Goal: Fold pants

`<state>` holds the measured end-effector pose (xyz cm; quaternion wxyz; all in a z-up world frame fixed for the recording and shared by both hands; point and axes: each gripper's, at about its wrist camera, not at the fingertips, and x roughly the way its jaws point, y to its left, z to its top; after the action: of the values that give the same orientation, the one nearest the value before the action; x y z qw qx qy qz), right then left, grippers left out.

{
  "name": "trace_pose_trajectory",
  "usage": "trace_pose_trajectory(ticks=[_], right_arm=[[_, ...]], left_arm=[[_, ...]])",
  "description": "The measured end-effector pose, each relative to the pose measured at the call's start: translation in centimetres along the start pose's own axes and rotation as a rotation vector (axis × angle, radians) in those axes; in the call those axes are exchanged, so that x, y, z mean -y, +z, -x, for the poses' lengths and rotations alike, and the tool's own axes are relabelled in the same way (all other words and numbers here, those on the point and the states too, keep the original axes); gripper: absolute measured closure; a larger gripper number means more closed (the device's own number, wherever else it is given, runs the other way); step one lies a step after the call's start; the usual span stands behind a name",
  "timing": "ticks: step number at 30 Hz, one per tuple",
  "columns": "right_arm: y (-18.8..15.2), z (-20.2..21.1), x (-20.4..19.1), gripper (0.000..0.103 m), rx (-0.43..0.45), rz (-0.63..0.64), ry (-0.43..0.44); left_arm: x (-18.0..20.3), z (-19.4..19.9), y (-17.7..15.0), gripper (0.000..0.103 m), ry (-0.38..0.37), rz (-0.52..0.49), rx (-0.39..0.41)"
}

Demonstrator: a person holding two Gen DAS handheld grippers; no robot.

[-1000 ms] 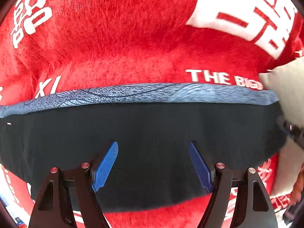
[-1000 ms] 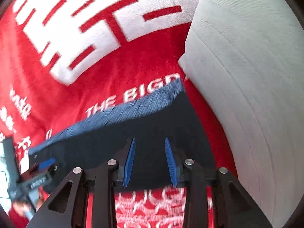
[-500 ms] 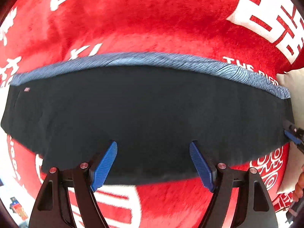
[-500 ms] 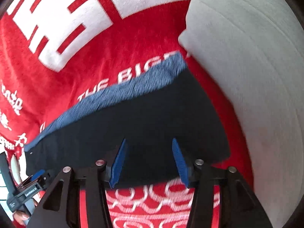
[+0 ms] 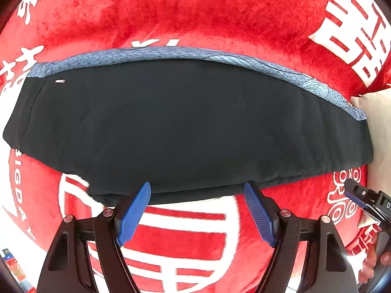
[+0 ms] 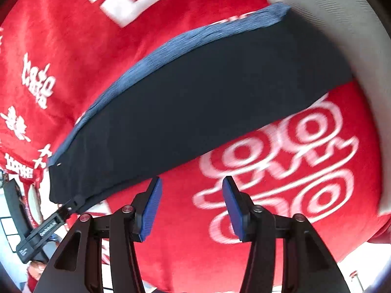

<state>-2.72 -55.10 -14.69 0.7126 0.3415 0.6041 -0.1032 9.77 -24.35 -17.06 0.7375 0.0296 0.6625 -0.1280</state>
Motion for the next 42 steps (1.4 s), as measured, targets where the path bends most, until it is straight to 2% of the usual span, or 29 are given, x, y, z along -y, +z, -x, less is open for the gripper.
trace_pose_trajectory(ticks=[6, 11, 16, 22, 26, 29, 30, 31, 32, 33, 39, 42], right_arm=[[-3.3, -3.1, -6.6, 0.048, -0.022, -0.011, 0.095], [-5.4, -6.7, -12.8, 0.048, -0.077, -0.009, 0.242], [-7.4, -10.0, -17.3, 0.048, -0.130, -0.007, 0.373], [-8.2, -12.9, -20.1, 0.048, -0.127, -0.010, 0.429], [-8.2, -13.7, -19.9, 0.048, -0.121, -0.050, 0.452], [-8.0, -14.1, -19.5, 0.048, -0.110, -0.126, 0.495], [-7.7, -14.3, -19.6, 0.052, -0.112, -0.146, 0.504], [-7.5, -14.7, -19.7, 0.073, -0.119, -0.171, 0.511], [-7.2, -15.1, -19.7, 0.086, -0.133, -0.187, 0.501], [-7.0, -15.3, -19.9, 0.092, -0.138, -0.186, 0.463], [-8.4, -12.5, -20.8, 0.094, -0.109, -0.105, 0.456], [-9.5, -13.2, -20.4, 0.097, -0.135, -0.092, 0.413]], left_arm=[[-6.5, 1.2, 0.7, 0.023, -0.012, -0.008, 0.016], [-12.5, 1.6, 1.6, 0.023, 0.022, -0.002, 0.035], [-15.9, 1.1, 2.8, 0.023, 0.026, 0.003, 0.049], [-16.8, -1.0, 4.8, 0.023, -0.008, -0.013, 0.049], [-15.9, -1.7, 5.2, 0.023, -0.022, -0.057, 0.059], [-15.7, -2.6, 5.9, 0.023, -0.036, -0.064, 0.058], [-15.6, -2.9, 6.1, 0.023, -0.040, -0.063, 0.052], [-15.6, -3.3, 6.3, 0.023, -0.042, -0.065, 0.040], [-15.5, -3.8, 6.4, 0.023, -0.043, -0.070, 0.022], [-15.4, -3.9, 6.5, 0.023, -0.044, -0.078, 0.012], [-14.1, -2.9, 4.0, 0.023, -0.044, -0.192, 0.000], [-13.5, -4.1, 2.3, 0.023, 0.022, -0.243, -0.021]])
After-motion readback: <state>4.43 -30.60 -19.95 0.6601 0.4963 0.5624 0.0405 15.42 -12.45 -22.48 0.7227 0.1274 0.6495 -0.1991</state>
